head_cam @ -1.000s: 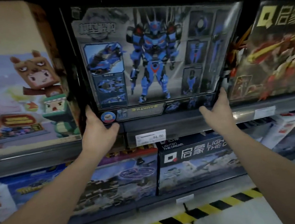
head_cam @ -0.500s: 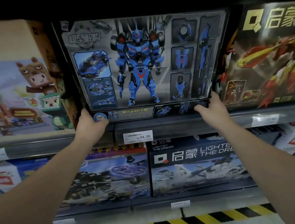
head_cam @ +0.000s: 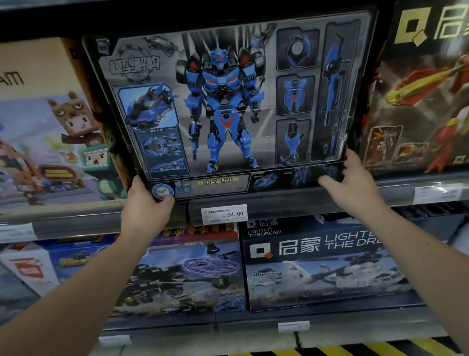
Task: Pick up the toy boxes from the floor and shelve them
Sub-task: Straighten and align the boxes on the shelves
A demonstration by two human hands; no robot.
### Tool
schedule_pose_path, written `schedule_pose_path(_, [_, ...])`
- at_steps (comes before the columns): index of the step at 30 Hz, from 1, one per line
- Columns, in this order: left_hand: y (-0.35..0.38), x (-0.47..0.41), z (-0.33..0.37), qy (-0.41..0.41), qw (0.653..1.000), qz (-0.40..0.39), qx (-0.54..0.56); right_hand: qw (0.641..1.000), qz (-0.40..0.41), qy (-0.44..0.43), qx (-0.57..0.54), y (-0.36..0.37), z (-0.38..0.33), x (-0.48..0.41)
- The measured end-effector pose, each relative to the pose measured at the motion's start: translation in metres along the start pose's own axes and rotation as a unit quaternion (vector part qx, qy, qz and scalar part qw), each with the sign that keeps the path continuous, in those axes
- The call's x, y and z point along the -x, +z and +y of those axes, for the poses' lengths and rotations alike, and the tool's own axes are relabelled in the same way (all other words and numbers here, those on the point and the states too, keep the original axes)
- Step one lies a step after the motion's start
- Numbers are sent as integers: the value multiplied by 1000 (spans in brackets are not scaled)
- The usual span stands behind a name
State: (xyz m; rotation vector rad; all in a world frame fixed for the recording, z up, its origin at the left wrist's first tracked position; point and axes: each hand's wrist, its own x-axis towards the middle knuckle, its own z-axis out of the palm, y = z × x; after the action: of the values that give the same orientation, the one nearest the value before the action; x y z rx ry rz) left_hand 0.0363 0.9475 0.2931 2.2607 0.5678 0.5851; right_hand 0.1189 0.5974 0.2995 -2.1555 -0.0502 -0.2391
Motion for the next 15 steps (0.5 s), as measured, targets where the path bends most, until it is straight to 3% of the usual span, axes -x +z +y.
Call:
schedule_pose_path(9, [6, 10, -4, 2, 1000, 5, 12, 999, -23, -22, -13, -9, 11, 1])
schedule_pose_path(12, [10, 25, 7, 9, 998, 52, -37, 998, -30, -43, -20, -16, 19, 5])
schedule_pose_path(15, [18, 46, 29, 75, 990, 103, -67, 996, -23, -82, -24, -30, 30, 12])
